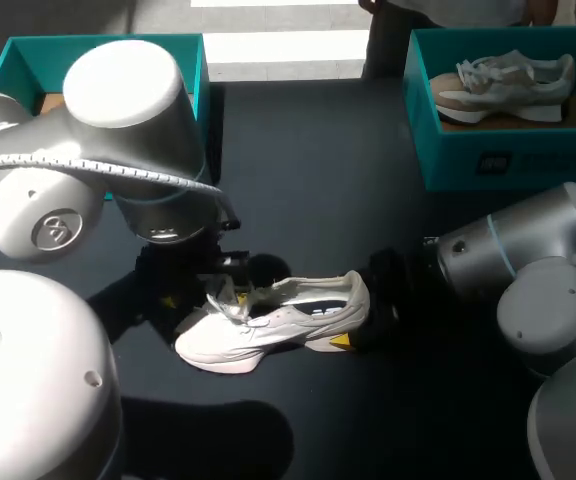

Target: Take the shoe out of the shoebox, open the shoe tongue, remove and reinsert the insole, then place the shoe into the shoebox

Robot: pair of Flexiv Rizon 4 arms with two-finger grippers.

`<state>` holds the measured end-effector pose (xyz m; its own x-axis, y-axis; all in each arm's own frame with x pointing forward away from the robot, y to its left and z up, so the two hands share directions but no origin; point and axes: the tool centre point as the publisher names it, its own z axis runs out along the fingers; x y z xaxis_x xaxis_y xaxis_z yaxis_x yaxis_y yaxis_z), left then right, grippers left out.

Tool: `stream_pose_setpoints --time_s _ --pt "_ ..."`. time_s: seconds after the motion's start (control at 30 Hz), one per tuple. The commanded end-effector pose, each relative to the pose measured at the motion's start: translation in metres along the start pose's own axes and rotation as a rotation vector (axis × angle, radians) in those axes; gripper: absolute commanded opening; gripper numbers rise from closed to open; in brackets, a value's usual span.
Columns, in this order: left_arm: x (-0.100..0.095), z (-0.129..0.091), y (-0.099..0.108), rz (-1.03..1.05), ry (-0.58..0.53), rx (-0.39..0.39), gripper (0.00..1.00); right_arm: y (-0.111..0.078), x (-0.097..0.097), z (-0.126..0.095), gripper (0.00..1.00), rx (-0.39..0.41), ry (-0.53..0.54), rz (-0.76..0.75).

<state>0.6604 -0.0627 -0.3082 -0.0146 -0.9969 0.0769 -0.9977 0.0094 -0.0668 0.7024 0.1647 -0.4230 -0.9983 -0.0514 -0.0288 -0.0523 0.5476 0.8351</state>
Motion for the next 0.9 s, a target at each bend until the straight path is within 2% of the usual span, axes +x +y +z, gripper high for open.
stream_pose_setpoints --time_s 0.03,0.1,0.13,0.2,0.3,0.33,0.47,0.5,0.53,0.57,0.67,0.8,0.9 --pt "0.008 -0.032 -0.006 0.400 -0.002 0.025 1.00 -0.002 0.002 0.004 0.00 0.003 -0.003 0.001" --pt "0.015 -0.040 -0.010 0.550 0.000 -0.001 1.00 -0.002 0.002 0.004 0.00 0.003 -0.003 0.001" --pt "0.019 -0.044 -0.011 0.622 -0.011 0.015 1.00 -0.002 0.002 0.004 0.00 0.003 -0.003 0.001" --pt "0.023 -0.051 -0.016 0.796 0.008 -0.020 1.00 -0.002 0.002 0.004 0.00 0.003 -0.003 0.001" --pt "0.034 -0.056 -0.024 1.006 -0.017 -0.066 1.00 -0.002 0.002 0.004 0.00 0.003 -0.003 0.001" --pt "0.040 -0.058 -0.028 1.131 -0.019 -0.110 1.00 -0.002 0.002 0.004 0.00 0.003 -0.003 0.001" --pt "0.059 -0.061 -0.032 1.411 -0.045 -0.140 1.00 -0.002 0.002 0.004 0.00 0.003 -0.003 0.001" --pt "0.066 -0.063 -0.032 1.498 -0.036 -0.144 0.80 -0.002 0.002 0.004 0.00 0.003 -0.003 0.001" --pt "0.071 -0.064 -0.031 1.560 -0.040 -0.151 0.29 -0.002 0.002 0.004 0.00 0.003 -0.003 0.001" --pt "0.077 -0.065 -0.033 1.598 -0.035 -0.165 0.00 -0.002 0.002 0.004 0.00 0.003 -0.003 0.001" --pt "0.092 -0.064 -0.034 1.699 -0.071 -0.160 0.00 -0.002 0.002 0.004 0.00 0.003 -0.003 0.001" --pt "0.101 -0.060 -0.028 1.837 -0.093 -0.141 0.00 -0.002 0.002 0.004 0.00 0.003 -0.003 0.001" --pt "0.107 -0.054 -0.031 1.904 -0.045 -0.148 0.00 -0.002 0.002 0.004 0.00 0.003 -0.003 0.001"
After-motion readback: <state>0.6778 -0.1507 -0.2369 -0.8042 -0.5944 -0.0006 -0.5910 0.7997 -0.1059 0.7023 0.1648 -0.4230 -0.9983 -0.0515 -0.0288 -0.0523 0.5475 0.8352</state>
